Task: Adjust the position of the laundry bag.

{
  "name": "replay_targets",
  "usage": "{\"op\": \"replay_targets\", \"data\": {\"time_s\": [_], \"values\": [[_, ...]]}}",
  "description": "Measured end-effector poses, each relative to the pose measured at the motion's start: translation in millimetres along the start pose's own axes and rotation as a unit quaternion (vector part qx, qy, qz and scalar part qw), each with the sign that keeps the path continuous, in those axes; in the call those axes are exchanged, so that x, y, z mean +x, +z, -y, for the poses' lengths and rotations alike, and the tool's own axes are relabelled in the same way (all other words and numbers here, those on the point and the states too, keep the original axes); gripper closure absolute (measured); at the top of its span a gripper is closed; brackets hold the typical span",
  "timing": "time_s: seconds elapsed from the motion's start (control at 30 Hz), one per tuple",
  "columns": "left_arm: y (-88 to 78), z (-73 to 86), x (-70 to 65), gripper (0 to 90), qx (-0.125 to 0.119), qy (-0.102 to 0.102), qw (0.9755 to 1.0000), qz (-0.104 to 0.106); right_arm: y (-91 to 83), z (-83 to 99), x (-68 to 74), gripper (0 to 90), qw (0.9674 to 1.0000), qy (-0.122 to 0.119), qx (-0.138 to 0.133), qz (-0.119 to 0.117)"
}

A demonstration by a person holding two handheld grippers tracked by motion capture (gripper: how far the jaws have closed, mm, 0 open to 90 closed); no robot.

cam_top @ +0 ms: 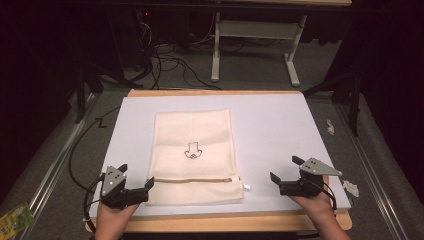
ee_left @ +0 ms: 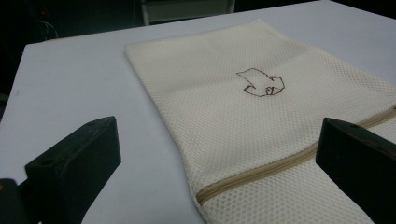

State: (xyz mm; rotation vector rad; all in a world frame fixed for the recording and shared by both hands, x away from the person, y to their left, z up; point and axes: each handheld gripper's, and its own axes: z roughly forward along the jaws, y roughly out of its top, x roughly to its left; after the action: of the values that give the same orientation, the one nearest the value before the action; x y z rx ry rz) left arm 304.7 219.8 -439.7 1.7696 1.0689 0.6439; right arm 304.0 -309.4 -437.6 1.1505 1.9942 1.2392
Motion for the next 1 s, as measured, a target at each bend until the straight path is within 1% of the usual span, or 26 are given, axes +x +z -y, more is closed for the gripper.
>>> {"op": "replay_targets", "data": {"time_s": [0.07, 0.1, 0.13, 0.27, 0.37, 0.4, 0.47, 0.5, 0.57, 0.6, 0.63, 0.67, 0.7, 0.73, 0.77, 0.8, 0.83, 0.87, 0.9, 0.93, 0.97, 1.0], "values": [[0.1, 0.7, 2.5, 1.2, -0.003, -0.009, 1.0000, 0.000, 0.3, -0.9, -1.7, 0.2, 1.0000, 0.003, -0.004, 0.000], [0.1, 0.7, 2.5, 1.3, -0.003, -0.009, 1.0000, 0.000, 0.3, -0.9, -1.7, 0.2, 1.0000, 0.003, -0.004, 0.000], [-0.1, 1.2, 2.8, 1.5, -0.003, -0.015, 0.9999, 0.004, 0.9, -0.7, -3.0, 0.2, 1.0000, 0.005, -0.001, 0.001], [-1.7, 0.3, -1.7, 2.7, -0.002, -0.006, 1.0000, 0.006, -1.0, -0.3, -2.3, 0.2, 1.0000, 0.002, -0.004, 0.003], [-2.3, -1.5, -4.4, 2.8, -0.005, -0.004, 1.0000, 0.006, -2.9, -0.8, -0.5, 0.3, 1.0000, 0.002, -0.006, 0.003], [-0.4, -4.8, -6.1, 2.9, -0.001, -0.010, 0.9999, 0.010, -3.3, -0.8, -0.2, 0.2, 1.0000, -0.001, -0.007, 0.004], [3.7, -11.3, -7.6, 2.9, -0.001, -0.029, 0.9994, 0.018, -4.0, 0.0, 0.2, 0.2, 1.0000, 0.002, -0.006, 0.006], [3.7, -11.3, -7.6, 3.0, -0.001, -0.029, 0.9994, 0.018, -4.0, 0.0, 0.2, 0.2, 1.0000, 0.002, -0.006, 0.006], [8.2, -19.5, -12.6, 3.2, 0.000, -0.023, 0.9997, 0.013, -3.8, 0.7, 0.2, 0.2, 1.0000, 0.001, -0.004, 0.008], [11.0, -24.6, -18.4, 3.3, -0.014, -0.026, 0.9995, 0.011, -3.2, 0.4, -0.4, 0.2, 1.0000, -0.002, -0.003, 0.009], [11.0, -24.6, -18.4, 4.1, -0.014, -0.026, 0.9995, 0.011, -3.2, 0.4, -0.4, 0.2, 1.0000, -0.002, -0.003, 0.009], [12.5, -21.7, -22.1, 4.2, -0.029, -0.038, 0.9987, 0.016, -3.5, 0.0, -1.9, 0.2, 1.0000, -0.002, -0.002, 0.007], [12.5, -21.7, -22.1, 4.4, -0.029, -0.038, 0.9987, 0.016, -4.3, 0.5, -2.3, 0.2, 1.0000, 0.003, -0.001, 0.009], [15.0, -13.6, -21.7, 5.1, -0.026, -0.036, 0.9989, 0.017, -5.1, 1.7, -2.9, 0.2, 0.9999, 0.003, -0.001, 0.010], [18.0, -11.7, -19.6, 5.1, -0.008, -0.025, 0.9995, 0.015, -5.9, 2.9, -3.3, 0.2, 0.9999, 0.002, 0.000, 0.010], [19.4, -10.4, -16.5, 4.2, 0.003, -0.018, 0.9998, 0.008, -6.4, 4.0, -3.7, 0.2, 0.9999, -0.001, 0.002, 0.012], [19.4, -10.4, -16.5, 4.3, 0.003, -0.018, 0.9998, 0.008, -6.4, 4.0, -3.7, 0.2, 0.9999, -0.001, 0.002, 0.012], [19.9, -7.9, -8.0, 5.5, 0.006, -0.038, 0.9992, 0.002, -7.6, 5.5, -4.7, 0.2, 0.9999, -0.005, 0.003, 0.013], [21.3, -6.9, -5.4, 6.0, 0.008, -0.048, 0.9988, -0.003, -8.4, 5.8, -4.3, 0.2, 0.9999, 0.003, 0.005, 0.012], [22.7, -6.0, -4.1, 6.8, 0.012, -0.052, 0.9986, -0.006, -9.9, 5.2, -3.5, 0.2, 0.9999, 0.006, 0.005, 0.007], [24.2, -5.1, -3.4, 8.1, 0.015, -0.051, 0.9985, -0.010, -12.0, 4.1, -0.9, 0.3, 1.0000, 0.005, 0.002, 0.002], [26.2, -4.4, -2.6, 10.0, 0.021, -0.048, 0.9985, -0.013, -14.4, 2.7, 3.9, 0.6, 1.0000, -0.002, -0.002, 0.000]]}}
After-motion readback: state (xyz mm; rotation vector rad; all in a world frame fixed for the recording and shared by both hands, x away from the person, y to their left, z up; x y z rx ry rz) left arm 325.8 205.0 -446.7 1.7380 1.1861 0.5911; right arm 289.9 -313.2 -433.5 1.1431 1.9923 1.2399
